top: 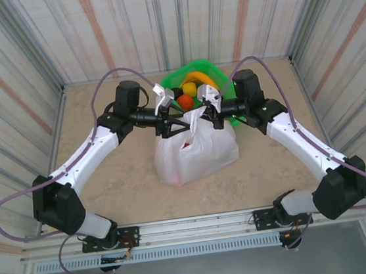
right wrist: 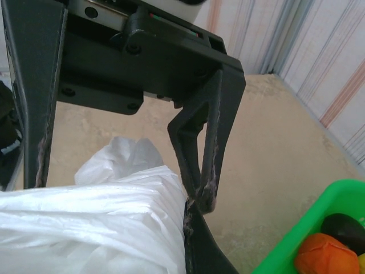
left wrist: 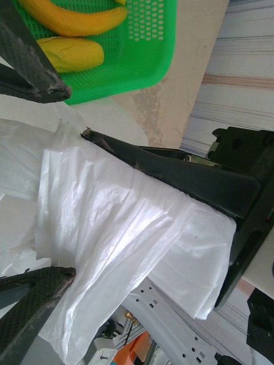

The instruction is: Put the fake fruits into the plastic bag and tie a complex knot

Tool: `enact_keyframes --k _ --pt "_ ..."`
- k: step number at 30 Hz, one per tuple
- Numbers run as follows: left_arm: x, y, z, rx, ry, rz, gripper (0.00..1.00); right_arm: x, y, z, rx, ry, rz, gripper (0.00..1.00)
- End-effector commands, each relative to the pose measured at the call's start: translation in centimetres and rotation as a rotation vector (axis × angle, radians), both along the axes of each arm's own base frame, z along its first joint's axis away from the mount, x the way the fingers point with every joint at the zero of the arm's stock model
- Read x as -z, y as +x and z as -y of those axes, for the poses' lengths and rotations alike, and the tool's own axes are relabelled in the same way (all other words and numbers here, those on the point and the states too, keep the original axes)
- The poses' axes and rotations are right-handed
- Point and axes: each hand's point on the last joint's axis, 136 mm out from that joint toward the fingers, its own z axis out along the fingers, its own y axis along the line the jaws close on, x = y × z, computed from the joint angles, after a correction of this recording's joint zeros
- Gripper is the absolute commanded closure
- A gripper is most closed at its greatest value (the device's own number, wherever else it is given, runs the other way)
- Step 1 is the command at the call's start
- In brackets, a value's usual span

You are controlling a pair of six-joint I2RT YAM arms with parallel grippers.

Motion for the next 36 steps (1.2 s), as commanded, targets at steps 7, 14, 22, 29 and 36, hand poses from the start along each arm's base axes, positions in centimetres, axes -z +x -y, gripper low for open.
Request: enact_keyframes --k 7,14,22,29,36 --pt "0.7 0.6 0.6 0.006 0.013 -0.023 0.33 -2.7 -0.4 0.1 0.002 0.034 0.134 1.0" --pt "0.3 0.2 0.6 0.025 -0.003 -0.016 0.58 -2.3 -0.3 0.3 0.017 0.019 0.133 1.0" --pt "-0.4 0.3 0.3 0.022 -0.021 -0.006 0.93 -1.7 -0.2 0.5 0.028 -0.007 0.121 1.0" --pt "-0.3 0.4 -0.5 -0.01 0.005 0.037 1.0 -0.8 -0.4 1.7 0.052 -0.058 0.063 0.74" --pt "-0.5 0.4 -0.7 -0.01 0.016 0.093 1.0 0.1 -1.6 4.4 0.113 -0.146 -0.012 0.4"
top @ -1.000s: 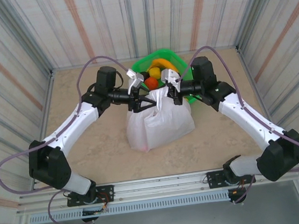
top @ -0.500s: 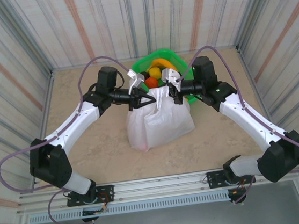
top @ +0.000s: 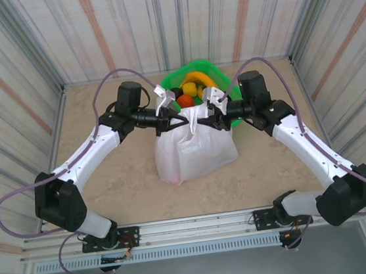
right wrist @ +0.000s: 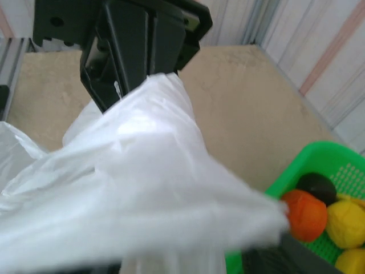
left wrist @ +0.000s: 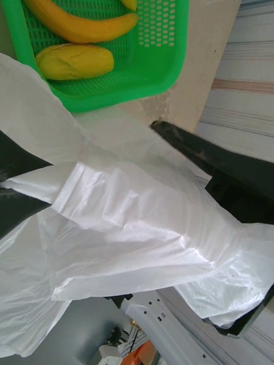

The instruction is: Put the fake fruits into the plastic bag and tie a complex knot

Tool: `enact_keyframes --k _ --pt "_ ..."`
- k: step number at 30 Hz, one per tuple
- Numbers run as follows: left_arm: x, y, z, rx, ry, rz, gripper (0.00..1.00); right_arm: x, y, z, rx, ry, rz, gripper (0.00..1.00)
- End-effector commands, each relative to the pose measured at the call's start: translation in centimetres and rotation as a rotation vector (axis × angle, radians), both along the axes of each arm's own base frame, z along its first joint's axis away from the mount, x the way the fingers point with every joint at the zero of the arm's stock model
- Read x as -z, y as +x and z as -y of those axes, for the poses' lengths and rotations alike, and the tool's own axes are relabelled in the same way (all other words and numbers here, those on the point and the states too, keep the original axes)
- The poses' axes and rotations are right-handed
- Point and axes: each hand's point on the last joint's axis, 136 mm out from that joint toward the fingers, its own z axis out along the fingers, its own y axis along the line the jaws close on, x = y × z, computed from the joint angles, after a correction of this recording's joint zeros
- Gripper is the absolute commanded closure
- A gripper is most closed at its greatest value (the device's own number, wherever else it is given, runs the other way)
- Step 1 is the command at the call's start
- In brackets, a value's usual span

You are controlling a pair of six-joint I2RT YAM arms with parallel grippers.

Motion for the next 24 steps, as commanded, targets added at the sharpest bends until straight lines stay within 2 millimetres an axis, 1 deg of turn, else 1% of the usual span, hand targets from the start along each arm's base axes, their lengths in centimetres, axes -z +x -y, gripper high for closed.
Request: enact_keyframes --k 1,3,6,9,12,15,19,24 --pt "-1.6 -0.1 -0.5 -0.003 -0.007 0.084 1.0 -0.9 -1.6 1.9 0.033 -0.047 -0.021 0.36" --pt "-1.6 -0.1 -0.6 -0.003 -0.002 0.098 1.0 -1.1 -2.3 2.8 0.046 -0.06 -0.04 0.28" --pt "-1.5 -0.1 -0.7 -0.002 0.004 0.122 1.0 -2.2 -3.4 3.7 0.058 -0.065 -0.071 0.16" --pt "-1.5 -0.1 -0.7 0.004 0.008 0.147 1.0 -4.2 -4.4 3.9 0.041 -0.048 -0.108 0.08" --pt "-1.3 -0.1 -0.7 0.012 0.007 0.173 1.0 -5.7 -4.3 3.6 0.033 -0.039 -0.148 0.03" --pt "-1.4 -0.2 -0.7 0.022 0.007 0.195 1.0 -5.6 -3.2 3.1 0.049 -0.079 -0.18 0.0" --pt "-1.3 -0.2 -0.7 0.028 0.008 0.22 1.0 -5.3 -1.9 1.8 0.042 -0.128 -0.224 0.01" --pt "-1.0 0.0 -0.7 0.032 0.016 0.243 1.0 -4.0 -0.8 0.2 0.022 -0.174 -0.297 0.01"
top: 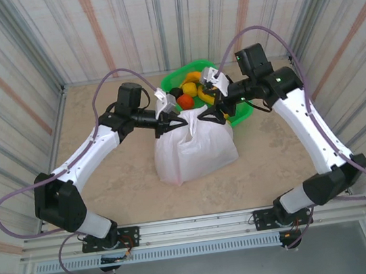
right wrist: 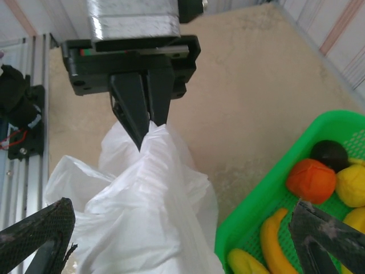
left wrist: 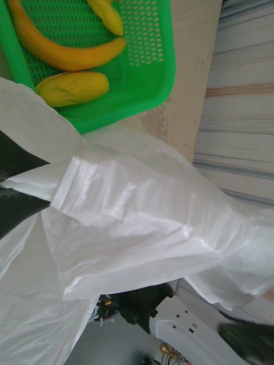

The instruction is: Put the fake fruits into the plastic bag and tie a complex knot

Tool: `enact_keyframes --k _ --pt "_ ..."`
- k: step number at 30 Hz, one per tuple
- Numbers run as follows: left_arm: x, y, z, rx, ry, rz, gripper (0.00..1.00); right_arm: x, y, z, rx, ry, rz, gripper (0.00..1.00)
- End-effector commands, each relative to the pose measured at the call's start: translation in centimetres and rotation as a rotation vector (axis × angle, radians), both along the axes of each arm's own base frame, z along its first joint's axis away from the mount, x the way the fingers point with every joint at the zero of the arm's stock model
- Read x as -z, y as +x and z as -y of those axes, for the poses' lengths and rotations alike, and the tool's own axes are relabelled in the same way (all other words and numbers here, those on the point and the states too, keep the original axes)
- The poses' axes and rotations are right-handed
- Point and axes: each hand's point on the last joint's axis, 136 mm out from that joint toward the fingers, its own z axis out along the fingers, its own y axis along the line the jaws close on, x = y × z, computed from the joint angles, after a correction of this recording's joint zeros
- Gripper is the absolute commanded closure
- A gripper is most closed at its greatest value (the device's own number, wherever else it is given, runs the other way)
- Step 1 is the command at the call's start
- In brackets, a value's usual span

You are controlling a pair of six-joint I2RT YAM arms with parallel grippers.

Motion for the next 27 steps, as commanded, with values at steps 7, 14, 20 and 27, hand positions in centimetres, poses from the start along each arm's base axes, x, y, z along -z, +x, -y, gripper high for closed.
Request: enact_keyframes --k 7,14,20,27 --pt "-2.3 0.0 -0.4 0.009 -0.021 0.103 1.0 2.4 -0.8 -1.7 -0.037 -0.058 -0.19 0.11" --pt "-2.6 0.3 -0.4 -0.004 -0.015 0.116 1.0 4.0 -1.5 -3.0 -0.082 -0.081 -0.251 0.3" --pt "-2.8 0.6 -0.5 -0.022 -0.01 0.123 1.0 5.1 -1.7 -3.3 -0.092 -0.099 -0.283 0.54" --pt "-4.0 1.3 -1.4 -0.069 -0.039 0.091 0.86 5.1 -1.6 -3.3 -0.069 -0.076 -0.256 0.94"
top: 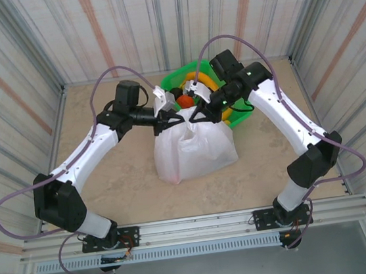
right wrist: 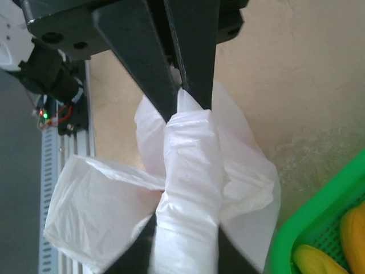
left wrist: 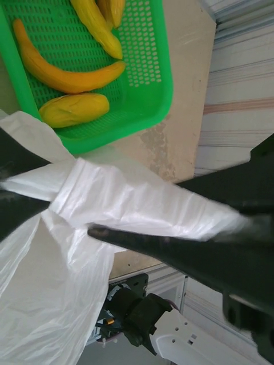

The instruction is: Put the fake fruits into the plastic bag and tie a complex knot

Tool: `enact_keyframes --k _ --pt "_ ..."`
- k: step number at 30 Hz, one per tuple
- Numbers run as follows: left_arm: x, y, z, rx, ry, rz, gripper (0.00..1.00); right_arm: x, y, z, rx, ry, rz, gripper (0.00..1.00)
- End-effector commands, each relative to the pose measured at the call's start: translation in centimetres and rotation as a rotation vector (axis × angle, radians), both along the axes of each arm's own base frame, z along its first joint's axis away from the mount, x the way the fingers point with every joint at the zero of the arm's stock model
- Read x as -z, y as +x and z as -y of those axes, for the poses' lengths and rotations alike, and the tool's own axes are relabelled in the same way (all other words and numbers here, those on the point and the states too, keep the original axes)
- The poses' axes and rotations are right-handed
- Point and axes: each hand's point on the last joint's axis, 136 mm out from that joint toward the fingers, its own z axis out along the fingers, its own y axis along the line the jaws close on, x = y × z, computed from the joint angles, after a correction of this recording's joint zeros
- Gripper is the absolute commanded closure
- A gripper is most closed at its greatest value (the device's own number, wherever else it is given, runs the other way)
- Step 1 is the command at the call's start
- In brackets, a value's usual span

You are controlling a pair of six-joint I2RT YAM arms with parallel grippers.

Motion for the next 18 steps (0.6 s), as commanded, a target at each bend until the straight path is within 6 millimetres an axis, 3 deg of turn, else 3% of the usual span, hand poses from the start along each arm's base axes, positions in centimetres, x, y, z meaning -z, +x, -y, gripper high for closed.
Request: enact_keyframes --k 1,7,12,18 --pt "-3.8 0.0 -1.0 -0.022 -0.07 0.038 0.78 -0.2 -0.4 -0.1 0.015 0.025 0.01 0.98" --pt "-5.5 0.5 -3.8 -0.082 -0.175 -0.009 0.52 -1.4 0.9 -0.3 0.079 0.1 0.166 1.0" --pt "-3.5 1.6 -6.2 -0.194 -0.169 -0.062 0.35 -2.2 2.0 -0.1 0.139 0.127 0.32 1.0" --pt "-1.6 1.8 -5.4 -0.178 -0.185 -0.122 0.21 -2.9 2.5 -0.1 0.18 0.159 0.454 1.0"
